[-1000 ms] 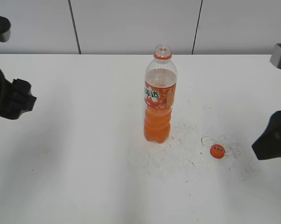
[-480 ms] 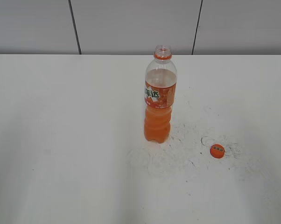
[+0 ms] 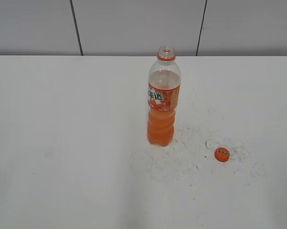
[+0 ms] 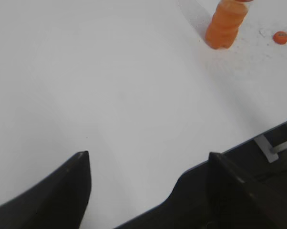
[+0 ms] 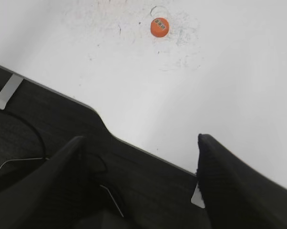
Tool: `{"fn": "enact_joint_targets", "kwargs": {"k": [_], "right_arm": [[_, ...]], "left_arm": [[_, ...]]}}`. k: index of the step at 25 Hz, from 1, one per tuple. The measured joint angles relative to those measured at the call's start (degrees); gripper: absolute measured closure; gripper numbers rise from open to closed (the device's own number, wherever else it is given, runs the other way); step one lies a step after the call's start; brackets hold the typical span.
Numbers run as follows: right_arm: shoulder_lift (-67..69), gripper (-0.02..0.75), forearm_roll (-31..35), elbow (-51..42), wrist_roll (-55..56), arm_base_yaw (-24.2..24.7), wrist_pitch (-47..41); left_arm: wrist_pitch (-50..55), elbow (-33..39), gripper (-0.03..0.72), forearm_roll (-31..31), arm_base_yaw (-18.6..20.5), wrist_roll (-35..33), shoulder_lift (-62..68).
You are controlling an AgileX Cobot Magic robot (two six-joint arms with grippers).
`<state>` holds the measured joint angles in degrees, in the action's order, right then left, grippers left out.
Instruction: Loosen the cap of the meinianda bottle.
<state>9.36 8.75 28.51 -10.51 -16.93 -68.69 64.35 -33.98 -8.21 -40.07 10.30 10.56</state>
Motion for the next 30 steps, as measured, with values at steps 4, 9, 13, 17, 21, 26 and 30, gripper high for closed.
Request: {"fn": "enact_joint_targets", "kwargs": {"k": [4, 9, 13, 17, 21, 26, 30], "right_arm": [[-4.6, 0.208, -1.1, -2.1, -0.5, 0.0, 4.5], [-4.9, 0.209, -1.5, -2.7, -1.1, 0.0, 5.5], [-4.9, 0.209, -1.5, -2.7, -1.3, 0.0, 5.5], [-4.9, 0.211, -0.4, -2.8, -1.4, 0.0, 5.6], [-4.9, 0.211, 2.3, -2.9, -1.4, 0.0, 5.6], [-5.1, 0.211, 4.7, -2.9, -1.4, 0.0, 5.7], [-5.5, 0.211, 4.8, -2.9, -1.4, 0.0, 6.0]], "left_arm": [[-2.6, 2.9, 0.104, 0.5, 0.0, -0.8, -3.7], [-3.3, 3.4, 0.104, 2.3, 0.0, -4.2, -3.9], [-3.6, 3.4, 0.104, 4.0, 0.0, -6.2, -3.9], [-3.7, 3.4, 0.104, 4.1, 0.0, -6.6, -3.9], [-3.8, 3.4, 0.105, 4.1, 0.0, -6.7, -3.9], [-3.9, 3.4, 0.108, 4.1, 2.5, -6.7, -3.9], [-4.0, 3.4, 0.133, 4.1, 8.8, -6.7, -4.5]]}}
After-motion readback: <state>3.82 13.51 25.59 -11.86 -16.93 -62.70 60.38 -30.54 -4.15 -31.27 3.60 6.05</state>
